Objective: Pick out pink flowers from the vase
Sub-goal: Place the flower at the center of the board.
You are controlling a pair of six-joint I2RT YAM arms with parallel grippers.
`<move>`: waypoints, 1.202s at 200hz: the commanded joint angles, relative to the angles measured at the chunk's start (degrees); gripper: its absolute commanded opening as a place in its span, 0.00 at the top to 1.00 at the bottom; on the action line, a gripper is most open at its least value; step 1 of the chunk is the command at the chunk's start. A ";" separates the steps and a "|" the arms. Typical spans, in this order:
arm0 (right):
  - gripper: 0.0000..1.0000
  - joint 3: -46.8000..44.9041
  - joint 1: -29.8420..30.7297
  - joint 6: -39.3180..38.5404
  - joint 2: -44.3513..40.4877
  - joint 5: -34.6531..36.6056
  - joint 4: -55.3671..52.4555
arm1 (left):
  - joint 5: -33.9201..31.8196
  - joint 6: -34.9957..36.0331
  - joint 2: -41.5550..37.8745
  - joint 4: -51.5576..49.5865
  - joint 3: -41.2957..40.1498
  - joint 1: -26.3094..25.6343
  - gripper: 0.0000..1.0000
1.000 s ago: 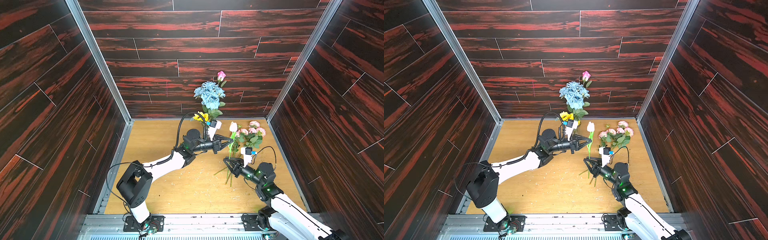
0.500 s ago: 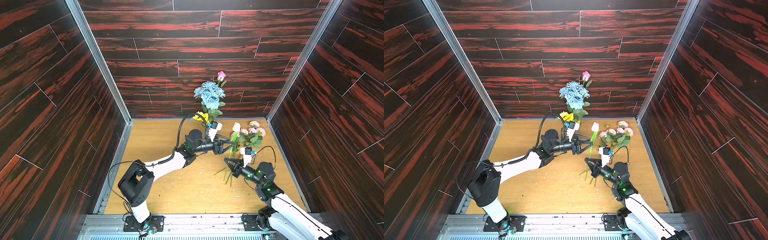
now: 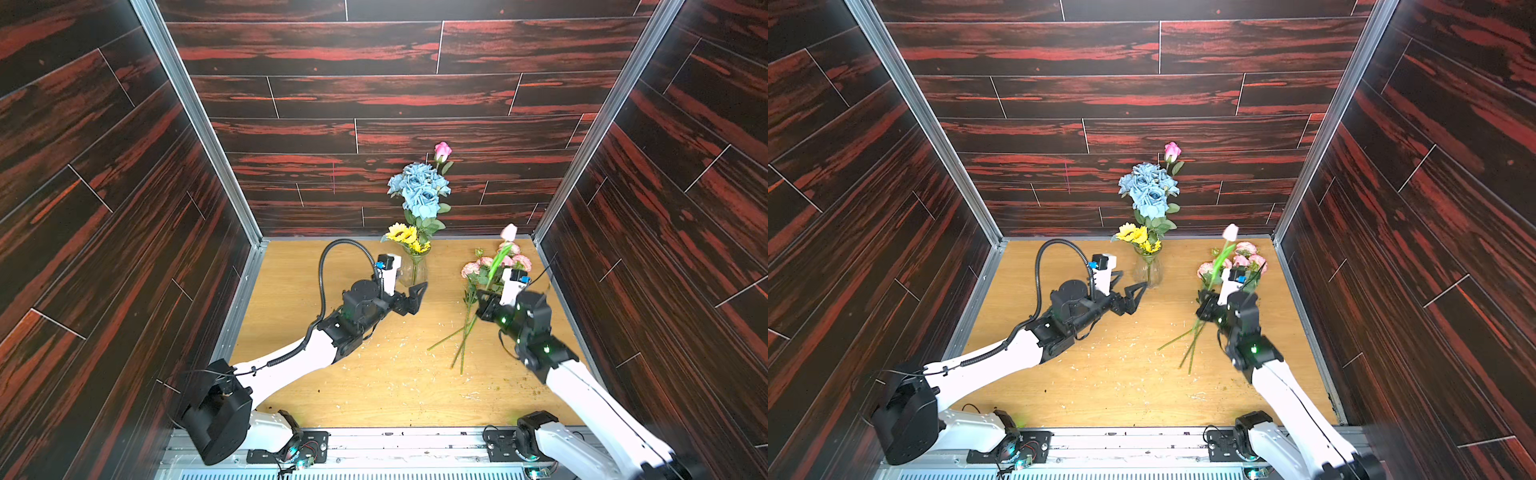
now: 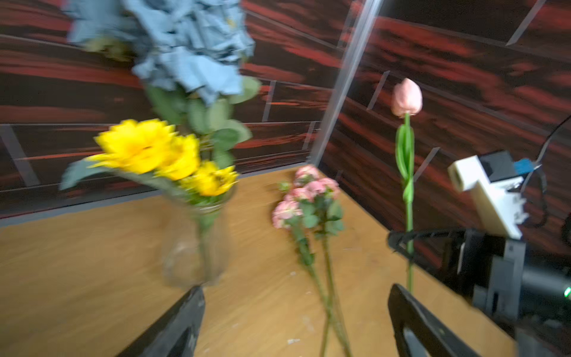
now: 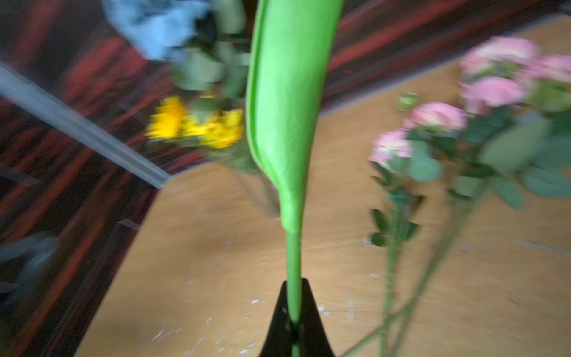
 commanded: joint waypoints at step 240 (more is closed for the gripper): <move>0.73 15.12 -8.28 -2.75 36.07 3.36 -16.15 | -9.32 -0.87 -3.77 1.10 -7.90 -0.04 0.07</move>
